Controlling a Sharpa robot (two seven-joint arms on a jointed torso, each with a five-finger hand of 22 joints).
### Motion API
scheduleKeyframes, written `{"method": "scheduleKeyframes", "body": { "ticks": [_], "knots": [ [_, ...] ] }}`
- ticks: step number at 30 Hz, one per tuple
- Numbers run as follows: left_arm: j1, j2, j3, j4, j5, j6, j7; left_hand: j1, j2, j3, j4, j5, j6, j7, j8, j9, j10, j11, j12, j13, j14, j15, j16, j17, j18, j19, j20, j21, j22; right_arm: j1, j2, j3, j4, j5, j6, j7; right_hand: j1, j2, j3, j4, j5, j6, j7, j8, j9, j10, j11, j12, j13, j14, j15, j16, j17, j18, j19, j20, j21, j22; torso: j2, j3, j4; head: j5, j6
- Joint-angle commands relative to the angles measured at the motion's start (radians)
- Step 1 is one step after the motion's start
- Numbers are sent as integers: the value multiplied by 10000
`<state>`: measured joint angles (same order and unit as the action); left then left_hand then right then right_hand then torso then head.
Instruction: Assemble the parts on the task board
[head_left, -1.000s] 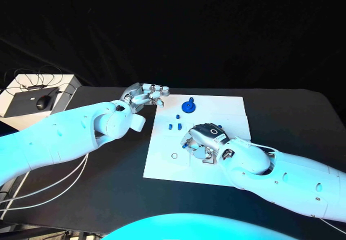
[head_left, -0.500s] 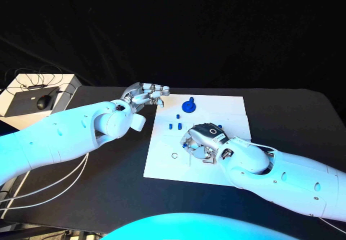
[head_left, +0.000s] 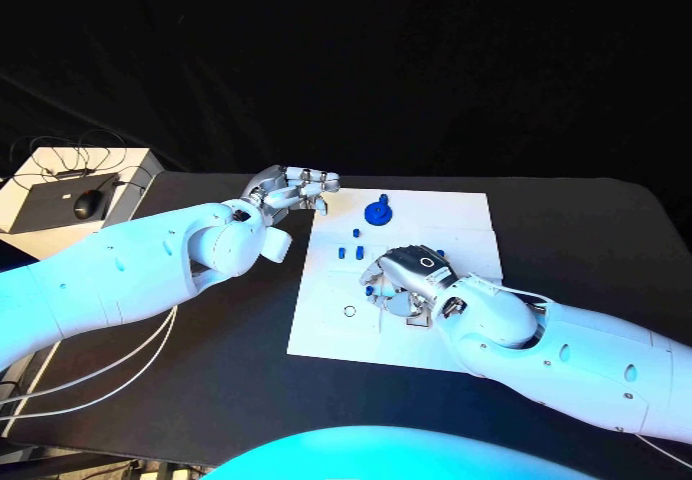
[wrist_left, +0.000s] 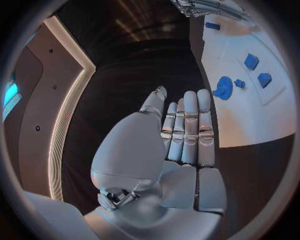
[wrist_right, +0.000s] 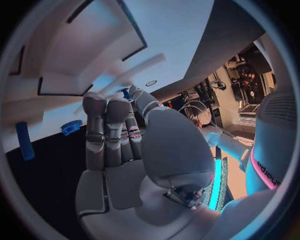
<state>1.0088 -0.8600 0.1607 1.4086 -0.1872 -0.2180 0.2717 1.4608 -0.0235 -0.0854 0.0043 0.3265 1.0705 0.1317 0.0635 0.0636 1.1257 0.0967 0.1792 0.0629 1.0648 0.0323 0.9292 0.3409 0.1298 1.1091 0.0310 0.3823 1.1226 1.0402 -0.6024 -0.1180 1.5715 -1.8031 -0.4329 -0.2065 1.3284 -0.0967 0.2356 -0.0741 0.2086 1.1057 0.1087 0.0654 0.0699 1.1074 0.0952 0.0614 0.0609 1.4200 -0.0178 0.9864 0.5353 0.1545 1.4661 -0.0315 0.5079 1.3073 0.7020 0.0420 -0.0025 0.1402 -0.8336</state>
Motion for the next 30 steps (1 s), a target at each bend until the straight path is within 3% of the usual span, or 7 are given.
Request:
{"method": "scheduleKeyframes", "body": {
  "ticks": [1,6,10,14,17,24,30],
  "knots": [
    [8,5,9,21,16,153,13,28,23,-55,6,-27,6,-17,57,12,-48,6,-48,5,-52,-4,-45,16,18,-24,53,-64,11,-5,-67,0,79,-18,-353,76,101,-7,-99,27,-27,-87,-2,-32,-6,-102,25,-17,-6,7,70,-108,-50,243,487,102,-250,297,-5,4,-6,0,12],
    [8,9,9,13,16,183,4,31,26,-59,1,-30,9,-19,58,12,-66,9,-36,5,-57,-2,-47,20,18,-24,55,-74,17,-4,-421,7,420,75,-821,149,169,-80,-293,123,-22,-91,3,-32,-7,-163,34,-18,-4,33,73,-148,-100,270,496,107,-433,196,-16,7,-2,-39,56],
    [7,8,9,-1,16,201,7,31,26,-59,1,-30,9,-19,58,12,-66,9,-36,5,-57,-2,-47,20,18,-24,55,-74,17,63,-845,75,817,345,-1015,179,193,-100,-346,239,0,-96,4,-34,-7,178,-53,-25,-2,59,16,-71,-69,225,519,66,-146,237,-23,2,-17,-76,121],
    [6,5,8,-15,16,223,36,25,24,-66,1,-29,7,-18,56,12,-79,13,-31,5,-65,2,-50,22,18,-27,58,-83,20,318,-1375,172,1175,1049,-847,268,203,-86,-162,240,65,-108,79,-31,-9,568,-134,-26,-1,56,-39,21,-11,149,526,5,193,339,-23,6,-25,-249,344],
    [5,2,8,-28,18,246,74,27,22,-70,-3,-27,6,-22,57,12,-83,12,-23,6,-71,3,-54,23,16,-34,60,-93,22,597,-1777,227,1316,1380,-593,292,157,-140,-56,223,85,-160,141,-36,-15,479,-100,-21,1,23,-16,34,9,116,505,3,254,374,-23,9,-31,-344,446],
    [2,-12,7,-59,22,256,158,37,29,-87,-21,-31,-3,-28,57,12,-102,14,7,4,-89,19,-236,-54,11,-61,83,-241,-68,1257,-2505,288,1138,1694,-70,389,96,-333,-467,279,188,-250,12,-34,-15,171,-51,-13,13,9,27,-11,26,96,494,45,327,453,-53,12,-103,-496,582],
    [-1,-1,7,-82,23,273,188,35,40,-96,-29,-29,-3,-22,57,12,-103,16,19,5,-76,16,-318,-75,6,-25,81,-310,-115,1454,-2674,301,774,1489,304,399,329,-309,-1239,471,279,-359,-90,-35,-10,-115,7,-7,19,12,70,-43,67,138,497,85,155,480,-63,25,-110,-571,630]
  ]
}}
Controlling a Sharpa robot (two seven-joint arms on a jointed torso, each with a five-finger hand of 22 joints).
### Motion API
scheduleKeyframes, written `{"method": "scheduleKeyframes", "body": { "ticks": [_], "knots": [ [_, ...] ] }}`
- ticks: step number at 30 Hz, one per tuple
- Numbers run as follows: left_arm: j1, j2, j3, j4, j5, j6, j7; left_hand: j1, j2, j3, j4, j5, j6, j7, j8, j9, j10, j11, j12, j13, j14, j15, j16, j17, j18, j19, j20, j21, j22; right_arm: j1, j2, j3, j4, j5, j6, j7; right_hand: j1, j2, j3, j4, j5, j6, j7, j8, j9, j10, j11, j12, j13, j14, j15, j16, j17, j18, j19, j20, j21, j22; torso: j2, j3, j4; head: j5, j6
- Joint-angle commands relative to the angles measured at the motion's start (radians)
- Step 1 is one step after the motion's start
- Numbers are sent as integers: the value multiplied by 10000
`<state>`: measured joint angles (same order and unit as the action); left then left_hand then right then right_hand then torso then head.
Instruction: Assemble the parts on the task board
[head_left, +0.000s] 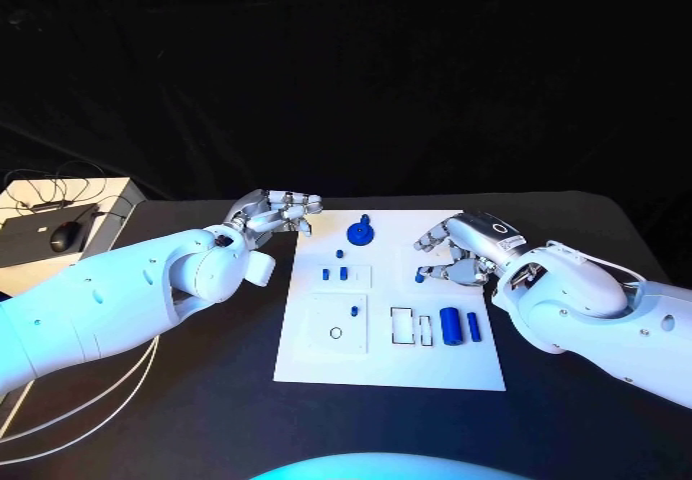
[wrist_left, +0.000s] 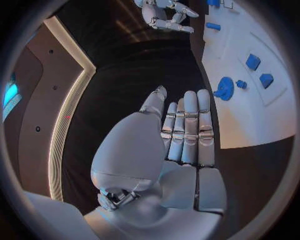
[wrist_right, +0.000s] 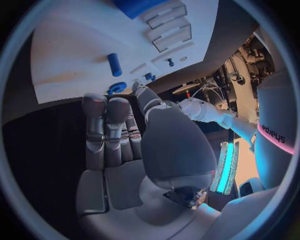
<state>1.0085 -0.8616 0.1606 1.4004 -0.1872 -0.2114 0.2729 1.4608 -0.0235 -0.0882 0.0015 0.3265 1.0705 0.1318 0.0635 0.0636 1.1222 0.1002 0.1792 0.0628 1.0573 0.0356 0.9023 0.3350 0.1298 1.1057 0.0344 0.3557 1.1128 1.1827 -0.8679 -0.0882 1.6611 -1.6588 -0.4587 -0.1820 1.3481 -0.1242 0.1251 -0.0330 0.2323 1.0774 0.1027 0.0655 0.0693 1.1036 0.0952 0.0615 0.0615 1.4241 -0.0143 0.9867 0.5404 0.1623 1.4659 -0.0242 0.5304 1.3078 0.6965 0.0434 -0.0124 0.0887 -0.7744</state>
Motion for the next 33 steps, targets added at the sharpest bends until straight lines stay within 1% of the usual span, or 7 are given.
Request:
{"method": "scheduleKeyframes", "body": {
  "ticks": [1,3,6,10,15,24,33],
  "knots": [
    [2,19,7,-7,24,214,179,35,40,-67,-1,-29,-3,-22,57,12,-69,-18,19,5,-2,-17,-49,-15,6,9,47,-44,-17,55,-28,5,-238,-46,653,154,149,-74,-175,104,40,-105,-54,-35,-5,-134,22,-7,13,-38,42,-60,14,69,500,18,-111,467,-5,8,-7,-75,53],
    [1,20,7,-11,25,219,182,35,40,-67,-1,-29,-3,-22,57,12,-69,-18,19,5,-2,-17,-49,-15,6,9,47,-44,-17,74,-25,6,-349,-163,751,147,276,-119,-215,229,42,-132,-2,-35,-2,-184,38,-14,7,-27,50,-70,22,89,512,35,-138,467,-3,6,-7,-94,65],
    [1,15,6,-14,25,219,181,35,40,-67,-1,-29,-3,-22,57,12,-69,-18,19,5,-2,-17,-49,-15,6,9,47,-44,-17,90,11,6,-509,-316,995,93,307,-140,-222,286,50,-127,-25,-35,-1,-149,30,-11,8,-21,49,-66,32,93,515,39,-121,478,4,-5,-4,-106,61],
    [1,8,6,-13,26,215,178,35,40,-67,-1,-29,-3,-22,57,12,-69,-18,19,5,-2,-17,-49,-15,6,9,47,-44,-17,99,140,-6,-742,-451,1423,17,327,-105,-198,317,48,-81,-43,-34,1,-3,-4,-6,9,-22,31,-67,40,90,519,34,-90,490,8,-12,7,-101,43],
    [0,-5,6,-7,26,208,173,35,40,-67,-1,-29,-3,-22,57,12,-69,-18,19,5,-2,-17,-49,-15,6,9,47,-44,-17,83,351,-41,-968,-519,1737,-22,326,-38,-157,303,61,-37,-37,-33,1,203,-53,-11,4,-17,-3,-69,51,74,523,8,-52,506,21,-10,15,-96,18],
    [0,0,6,-24,26,185,163,35,40,-67,-1,-29,-3,-22,57,12,-69,-18,19,5,-2,-17,-49,-15,6,9,47,-44,-17,52,586,-66,-1038,-556,1947,-8,221,58,154,102,140,129,14,-35,-6,517,-131,-20,-7,-7,-62,-59,97,0,533,-65,126,561,20,-22,4,-99,-40],
    [-1,11,6,-38,26,70,110,46,66,-56,-15,-26,-14,-16,59,12,-114,-5,4,3,18,-15,-71,6,6,47,39,-90,-24,15,775,-92,-1051,-560,2071,28,121,136,588,-47,148,266,34,-33,-1,719,-178,-23,-12,4,-95,-43,134,-27,531,-94,216,594,7,-7,2,-87,-71]
  ]
}}
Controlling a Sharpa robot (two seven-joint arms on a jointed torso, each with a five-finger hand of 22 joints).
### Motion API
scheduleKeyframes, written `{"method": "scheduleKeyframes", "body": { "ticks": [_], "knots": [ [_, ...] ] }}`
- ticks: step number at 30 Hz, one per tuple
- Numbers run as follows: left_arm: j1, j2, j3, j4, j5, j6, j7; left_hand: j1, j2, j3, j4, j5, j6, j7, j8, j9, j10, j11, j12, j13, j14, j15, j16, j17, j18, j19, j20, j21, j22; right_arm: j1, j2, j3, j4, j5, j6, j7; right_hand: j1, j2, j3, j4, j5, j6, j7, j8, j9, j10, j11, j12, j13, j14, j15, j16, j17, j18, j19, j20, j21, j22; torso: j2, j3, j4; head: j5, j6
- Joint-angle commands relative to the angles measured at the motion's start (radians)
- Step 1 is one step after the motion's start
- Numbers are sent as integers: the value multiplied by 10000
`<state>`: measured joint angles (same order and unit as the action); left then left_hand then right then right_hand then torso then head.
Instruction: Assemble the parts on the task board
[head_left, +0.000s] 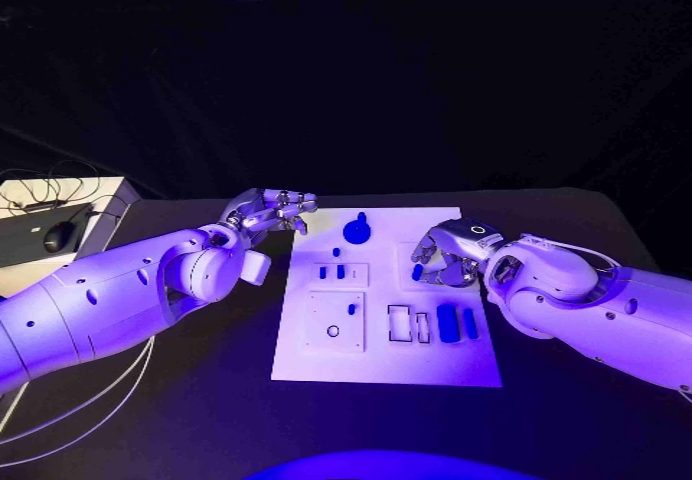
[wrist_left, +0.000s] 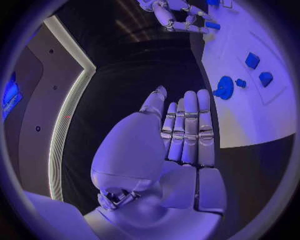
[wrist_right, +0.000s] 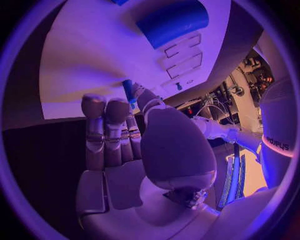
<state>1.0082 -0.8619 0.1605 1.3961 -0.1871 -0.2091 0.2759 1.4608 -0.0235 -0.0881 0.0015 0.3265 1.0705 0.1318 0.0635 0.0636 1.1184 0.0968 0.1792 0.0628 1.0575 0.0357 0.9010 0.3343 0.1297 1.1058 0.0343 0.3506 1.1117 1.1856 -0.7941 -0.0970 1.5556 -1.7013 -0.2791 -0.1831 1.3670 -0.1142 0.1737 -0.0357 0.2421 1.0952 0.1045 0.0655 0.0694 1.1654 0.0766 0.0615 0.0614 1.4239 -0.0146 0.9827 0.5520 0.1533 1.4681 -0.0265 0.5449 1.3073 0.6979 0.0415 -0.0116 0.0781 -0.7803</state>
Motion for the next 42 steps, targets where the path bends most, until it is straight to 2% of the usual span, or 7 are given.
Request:
{"method": "scheduleKeyframes", "body": {
  "ticks": [1,4,14,21,27,35,42],
  "knots": [
    [2,14,7,4,25,42,74,46,66,-56,-15,-26,-14,-16,59,12,-75,28,4,3,16,-17,-58,13,6,46,40,-39,-14,-18,48,-7,6,-136,292,44,-66,67,177,-31,49,168,39,-31,3,161,-4,-25,-12,8,-98,2,23,57,511,-74,112,612,-11,12,-7,16,-21],
    [3,9,7,11,25,34,61,46,66,-56,-15,-26,-14,-16,59,12,-75,28,4,3,16,-17,-58,13,6,46,40,-39,-14,-25,72,-15,-1,-133,353,50,-121,115,421,-43,35,343,39,-33,1,339,-49,-28,-13,9,-130,27,50,29,517,-101,227,650,-12,-5,0,-7,-35],
    [3,-7,7,13,25,26,27,42,71,-53,-15,-27,-13,-16,60,12,-84,28,17,6,23,-17,-57,20,9,61,39,-43,-11,-49,132,-28,-5,-122,451,47,-276,263,1067,-27,-84,693,7,-27,2,647,-143,-24,-10,4,-196,55,114,-59,516,-183,423,716,-8,8,-6,36,-70],
    [4,-7,8,15,25,23,19,42,71,-53,-15,-27,-13,-16,60,12,-84,28,17,6,23,-17,-57,20,9,61,39,-43,-11,-82,159,-30,7,-147,316,-22,-194,557,1488,-155,-254,1027,-55,-6,44,974,-254,-23,-2,21,-271,81,171,-129,530,-249,678,775,-9,10,-7,39,-81],
    [4,-3,8,11,25,21,1,49,83,-41,-23,-26,-14,-16,61,12,-93,27,33,5,30,-20,-52,33,13,72,38,-50,0,-101,142,-30,45,-329,-201,-193,-67,902,1844,-430,-405,1294,-91,26,144,1347,-369,-13,10,14,-347,123,241,-216,539,-323,1053,858,-12,11,-10,41,-86],
    [4,23,8,-42,25,44,0,49,83,-41,-23,-26,-14,-16,61,12,-93,27,33,5,30,-20,-52,33,13,72,38,-50,0,-113,-23,1,304,-272,-1107,-294,-300,919,2183,-731,-448,1341,-91,13,330,1482,-403,-18,10,19,-374,98,314,-280,518,-385,1264,875,-27,13,1,51,-88],
    [3,72,8,-177,30,58,-20,58,80,-31,-38,-28,-11,-16,61,12,-100,29,41,5,29,-21,-52,42,14,77,36,-53,15,-53,-388,229,991,382,-1582,-160,-323,931,2213,-782,-458,1329,-79,11,371,1471,-398,-19,9,21,-372,83,332,-277,515,-387,1257,870,-46,18,-6,104,-96]
  ]
}}
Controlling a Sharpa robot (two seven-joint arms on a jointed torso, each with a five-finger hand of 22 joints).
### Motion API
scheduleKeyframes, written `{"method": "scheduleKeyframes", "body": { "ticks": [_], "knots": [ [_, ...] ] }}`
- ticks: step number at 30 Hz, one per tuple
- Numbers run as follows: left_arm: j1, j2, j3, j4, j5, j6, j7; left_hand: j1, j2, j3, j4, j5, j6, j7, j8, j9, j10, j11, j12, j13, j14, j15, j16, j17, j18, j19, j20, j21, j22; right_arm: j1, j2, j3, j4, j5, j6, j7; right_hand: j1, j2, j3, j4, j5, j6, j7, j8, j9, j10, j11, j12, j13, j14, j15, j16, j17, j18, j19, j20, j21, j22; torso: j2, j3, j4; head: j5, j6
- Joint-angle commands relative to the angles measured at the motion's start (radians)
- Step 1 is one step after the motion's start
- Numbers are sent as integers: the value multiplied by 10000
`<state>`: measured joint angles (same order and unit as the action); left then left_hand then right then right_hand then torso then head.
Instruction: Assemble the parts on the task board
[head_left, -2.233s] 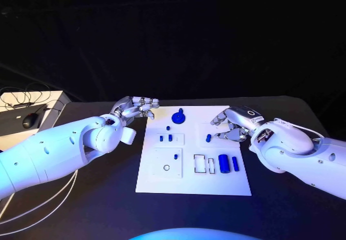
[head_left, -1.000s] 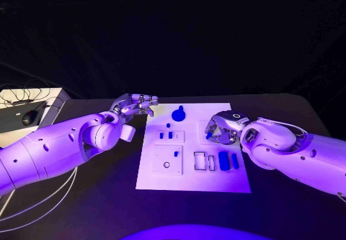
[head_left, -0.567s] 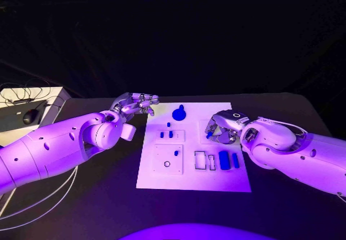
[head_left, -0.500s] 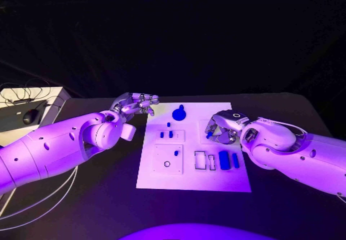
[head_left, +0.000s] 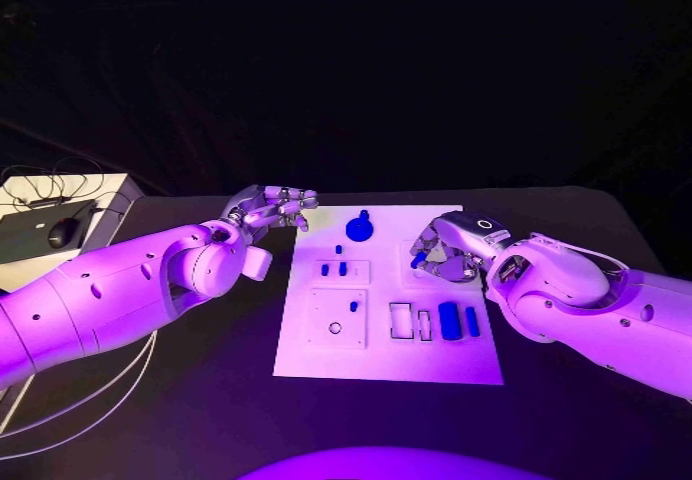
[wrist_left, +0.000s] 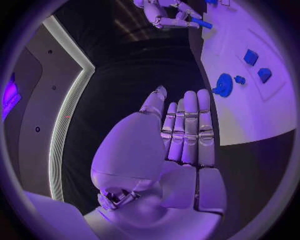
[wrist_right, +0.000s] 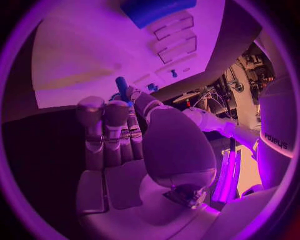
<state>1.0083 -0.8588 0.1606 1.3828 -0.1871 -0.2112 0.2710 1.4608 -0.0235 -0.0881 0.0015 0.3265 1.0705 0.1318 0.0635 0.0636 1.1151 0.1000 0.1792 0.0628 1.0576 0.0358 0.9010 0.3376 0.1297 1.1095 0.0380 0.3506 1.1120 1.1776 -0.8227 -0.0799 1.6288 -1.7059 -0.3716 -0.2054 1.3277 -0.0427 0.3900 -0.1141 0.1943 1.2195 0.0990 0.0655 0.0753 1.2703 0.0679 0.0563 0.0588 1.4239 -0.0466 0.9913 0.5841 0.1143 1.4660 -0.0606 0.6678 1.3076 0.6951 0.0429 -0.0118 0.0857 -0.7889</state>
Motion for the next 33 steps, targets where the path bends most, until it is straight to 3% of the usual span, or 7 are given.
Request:
{"method": "scheduleKeyframes", "body": {
  "ticks": [1,5,9,16,22,33],
  "knots": [
    [2,49,7,-68,32,82,28,58,81,-31,-38,-28,-11,-16,61,12,-67,-3,41,5,29,-21,-52,9,15,40,-1,-53,12,34,-155,95,386,518,-681,84,72,220,53,-5,20,84,-21,10,315,418,-309,33,35,20,-52,-4,12,113,536,-45,22,865,-27,15,-7,40,-16],
    [2,62,7,-138,40,87,28,58,81,-31,-38,-28,-11,-16,61,12,-67,-3,41,5,29,-21,-52,9,15,40,-1,-53,12,52,-277,179,774,873,-699,153,80,228,57,-26,22,79,-8,9,321,416,-304,33,35,23,-50,-5,17,116,536,-45,14,862,-15,25,-28,55,-4],
    [1,80,7,-189,47,89,35,58,81,-31,-38,-28,-11,-16,61,12,-67,-3,41,5,29,-21,-52,9,15,40,-1,-53,12,58,-188,213,1036,1165,-659,232,82,230,59,-29,22,78,-6,8,321,415,-304,34,35,23,-49,-6,18,117,536,-45,13,862,-17,8,-26,103,-20],
    [1,140,7,-233,51,109,36,58,81,-31,-38,-28,-11,-16,61,12,-67,-3,41,5,29,-21,-52,9,15,40,-1,-53,12,-158,396,110,1274,1254,-597,442,75,267,48,-73,25,47,17,4,332,380,-287,32,34,19,-39,-33,17,137,518,-35,-107,834,-5,9,-14,208,-64],
    [2,194,7,-251,55,122,46,58,81,-31,-38,-28,-11,-16,61,12,-67,-3,41,5,29,-21,-52,9,15,40,-1,-53,12,-626,1214,-2,1111,714,-606,593,76,272,46,-87,28,44,21,7,334,376,-285,34,35,20,-38,-44,10,142,515,-33,-135,828,1,1,6,285,-88],
    [3,189,7,-237,57,107,17,52,84,-24,-53,-26,0,-20,64,13,-71,-5,55,5,26,-22,-58,21,14,39,0,-69,37,-1013,1976,-143,611,82,-552,647,65,284,29,-131,26,45,28,7,341,373,-282,32,34,36,-36,-58,-3,145,521,-30,-132,830,2,-4,-5,432,-168]
  ]
}}
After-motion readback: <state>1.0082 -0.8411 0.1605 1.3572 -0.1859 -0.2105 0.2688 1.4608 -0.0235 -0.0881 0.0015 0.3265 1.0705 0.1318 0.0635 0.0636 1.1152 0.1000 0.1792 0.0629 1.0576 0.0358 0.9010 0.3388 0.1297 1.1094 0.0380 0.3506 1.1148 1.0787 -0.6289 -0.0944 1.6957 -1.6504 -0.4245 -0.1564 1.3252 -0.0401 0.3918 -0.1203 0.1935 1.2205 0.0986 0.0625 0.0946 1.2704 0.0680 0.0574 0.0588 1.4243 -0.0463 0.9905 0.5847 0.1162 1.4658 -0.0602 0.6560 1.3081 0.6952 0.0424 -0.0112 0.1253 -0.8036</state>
